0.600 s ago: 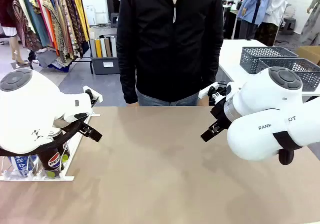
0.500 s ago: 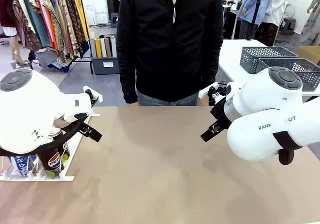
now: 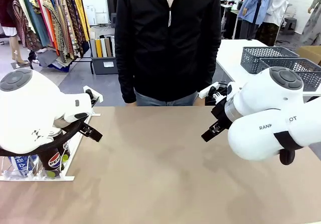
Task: Retrieve and store the cans from the dispenser.
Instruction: Pick up one can from the Automatic Can Dispenser and place it in the middle of the table.
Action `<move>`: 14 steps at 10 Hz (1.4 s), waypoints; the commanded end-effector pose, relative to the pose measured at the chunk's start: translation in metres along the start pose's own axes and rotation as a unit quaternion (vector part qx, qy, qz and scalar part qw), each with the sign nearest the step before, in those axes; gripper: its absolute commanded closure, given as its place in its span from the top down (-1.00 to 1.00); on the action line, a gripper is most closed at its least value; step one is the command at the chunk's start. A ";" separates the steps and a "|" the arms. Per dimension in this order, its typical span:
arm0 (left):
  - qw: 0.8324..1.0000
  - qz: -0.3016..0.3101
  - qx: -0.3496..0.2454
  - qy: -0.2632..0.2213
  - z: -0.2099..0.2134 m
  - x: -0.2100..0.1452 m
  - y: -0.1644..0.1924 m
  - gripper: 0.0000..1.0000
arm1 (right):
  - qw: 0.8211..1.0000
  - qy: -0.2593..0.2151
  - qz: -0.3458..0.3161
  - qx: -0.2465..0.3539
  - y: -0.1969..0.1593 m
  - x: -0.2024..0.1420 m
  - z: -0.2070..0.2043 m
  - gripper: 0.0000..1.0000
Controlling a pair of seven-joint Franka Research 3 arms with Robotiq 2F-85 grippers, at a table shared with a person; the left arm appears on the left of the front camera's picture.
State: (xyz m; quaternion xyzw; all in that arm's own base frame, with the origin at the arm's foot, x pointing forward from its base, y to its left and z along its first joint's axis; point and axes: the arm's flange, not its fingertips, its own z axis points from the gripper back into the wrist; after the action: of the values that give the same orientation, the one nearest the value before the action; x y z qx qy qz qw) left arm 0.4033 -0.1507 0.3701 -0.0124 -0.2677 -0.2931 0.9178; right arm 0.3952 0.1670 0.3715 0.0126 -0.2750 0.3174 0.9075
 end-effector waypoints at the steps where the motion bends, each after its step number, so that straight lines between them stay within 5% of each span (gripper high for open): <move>1: 1.000 0.000 0.000 0.000 0.000 0.000 0.000 1.00 | 1.000 0.000 0.000 0.000 0.000 0.000 0.000 1.00; 8: 1.000 0.000 0.000 0.000 0.000 0.000 0.000 1.00 | 1.000 0.000 0.000 0.000 0.000 0.000 0.000 1.00; 9: 0.998 0.001 -0.060 0.009 0.003 -0.001 -0.002 1.00 | 1.000 0.000 0.000 0.000 0.000 0.000 0.000 1.00; 11: 0.980 0.019 -0.188 0.067 0.024 0.003 -0.007 1.00 | 0.987 0.015 -0.060 0.147 -0.005 0.002 0.019 1.00; 12: 0.959 0.113 -0.251 0.068 0.044 0.013 -0.009 1.00 | 0.968 0.008 -0.127 0.214 -0.010 0.006 0.034 1.00; 14: 0.935 0.161 -0.309 0.062 0.091 0.017 0.000 1.00 | 0.919 0.004 -0.222 0.325 -0.023 0.005 0.072 1.00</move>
State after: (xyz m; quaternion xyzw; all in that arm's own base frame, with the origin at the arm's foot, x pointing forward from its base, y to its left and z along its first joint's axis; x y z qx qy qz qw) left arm 0.3617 -0.1684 0.4438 -0.3120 -0.1082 -0.2589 0.9077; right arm 0.3630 0.1721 0.4329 0.3178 -0.1632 0.2375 0.9033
